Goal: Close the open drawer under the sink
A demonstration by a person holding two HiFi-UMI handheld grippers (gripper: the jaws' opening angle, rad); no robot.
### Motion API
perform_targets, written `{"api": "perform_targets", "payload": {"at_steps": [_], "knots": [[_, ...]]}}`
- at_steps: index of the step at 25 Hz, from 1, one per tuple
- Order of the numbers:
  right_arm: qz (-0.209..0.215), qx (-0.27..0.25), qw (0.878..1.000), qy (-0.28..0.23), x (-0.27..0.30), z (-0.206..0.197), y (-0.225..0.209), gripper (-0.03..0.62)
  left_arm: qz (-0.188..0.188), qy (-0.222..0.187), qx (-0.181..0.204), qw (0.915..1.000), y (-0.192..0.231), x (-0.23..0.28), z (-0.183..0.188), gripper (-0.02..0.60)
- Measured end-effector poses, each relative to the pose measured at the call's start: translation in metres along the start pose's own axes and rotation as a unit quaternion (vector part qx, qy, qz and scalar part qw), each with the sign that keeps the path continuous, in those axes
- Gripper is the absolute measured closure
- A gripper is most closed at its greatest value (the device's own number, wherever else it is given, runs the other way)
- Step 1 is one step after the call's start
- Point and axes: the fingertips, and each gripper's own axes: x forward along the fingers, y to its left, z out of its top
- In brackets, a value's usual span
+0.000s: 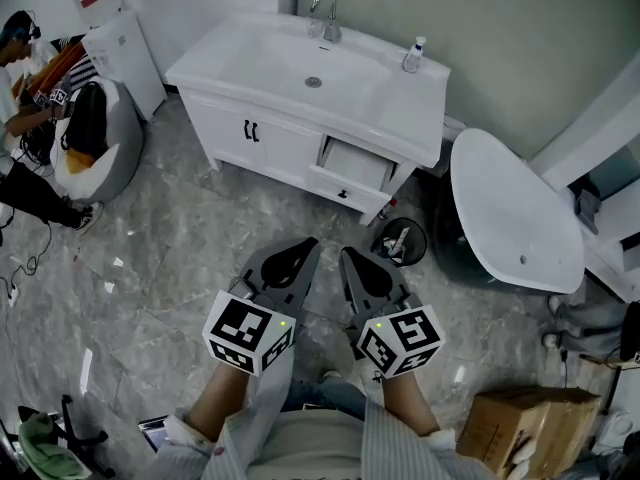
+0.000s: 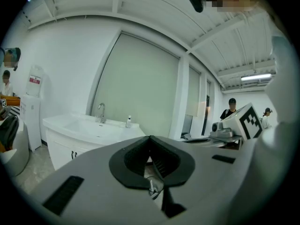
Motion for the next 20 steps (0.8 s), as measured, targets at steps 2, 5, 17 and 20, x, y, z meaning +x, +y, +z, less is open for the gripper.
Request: {"api": "perform_targets", "payload": {"at_steps": [2,5,17,20], "knots": [[-0.01,0.004,1.0,-0.002,0.017,0.002,-0.003,0.585,-0.007,0.003,0.004,1.0,0.017,0.006,0.003,0.566],[-0.03,0.011,0.999,-0.006,0.034,0.005,-0.008,0.585,-0.019,0.007,0.009,0.9997,0.038,0.011,0.007,0.566],[-0.088,0.033,0.996,0.01,0.065,-0.001,-0.033,0.585,-0.047,0.026,-0.003,0.9986,0.081,0.035,0.004,0.566],[-0.092,0.038,0.995,0.013,0.073,-0.004,-0.04,0.585,-0.05,0.031,-0.005,0.9982,0.086,0.045,-0.001,0.566]]}}
